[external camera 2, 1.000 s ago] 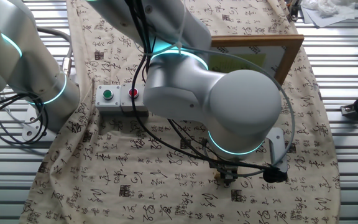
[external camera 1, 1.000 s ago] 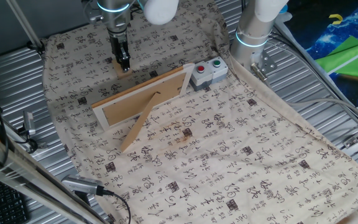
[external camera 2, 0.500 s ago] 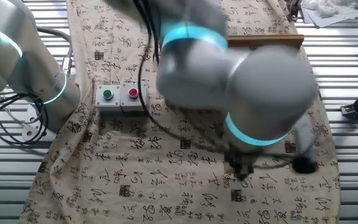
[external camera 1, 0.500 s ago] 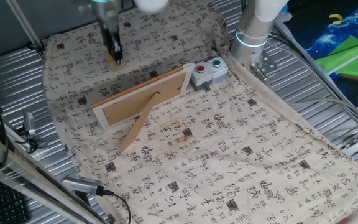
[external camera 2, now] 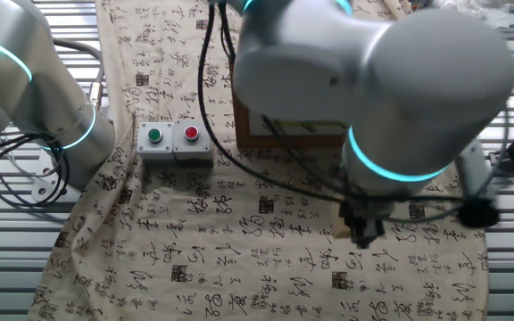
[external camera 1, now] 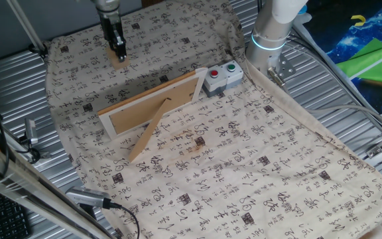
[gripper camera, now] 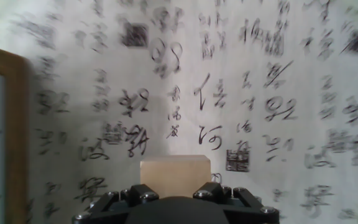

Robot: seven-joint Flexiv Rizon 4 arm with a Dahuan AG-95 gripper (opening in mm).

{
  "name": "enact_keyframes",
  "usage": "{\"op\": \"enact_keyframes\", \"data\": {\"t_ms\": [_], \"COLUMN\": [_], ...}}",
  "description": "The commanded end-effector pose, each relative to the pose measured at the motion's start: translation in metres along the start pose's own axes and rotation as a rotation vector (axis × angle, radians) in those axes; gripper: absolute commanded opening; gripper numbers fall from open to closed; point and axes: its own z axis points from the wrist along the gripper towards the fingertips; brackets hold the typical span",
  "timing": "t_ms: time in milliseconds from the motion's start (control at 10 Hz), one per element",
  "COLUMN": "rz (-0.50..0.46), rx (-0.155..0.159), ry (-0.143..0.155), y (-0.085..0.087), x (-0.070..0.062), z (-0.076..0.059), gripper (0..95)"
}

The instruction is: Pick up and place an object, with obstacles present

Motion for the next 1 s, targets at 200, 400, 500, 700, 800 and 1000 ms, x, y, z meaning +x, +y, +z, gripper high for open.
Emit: {"op": "enact_keyframes", "data": {"t_ms": [200, 400, 500, 700, 800, 1000], "rz": [-0.041, -0.054, -0.058, -0.061, -0.056, -0.052], "rx": [0.004, -0.001, -0.003, -0.004, 0.0, 0.004], "ry": [0.002, 0.008, 0.012, 0.014, 0.016, 0.017], "y": [0.016, 0.037, 0.051, 0.076, 0.103, 0.143], "x": [-0.012, -0.021, -0.027, -0.031, -0.033, -0.035], "z": [-0.042, -0.079, -0.102, -0.126, -0.14, -0.15], "gripper": [0.0, 0.0, 0.0, 0.0, 0.0, 0.0]}}
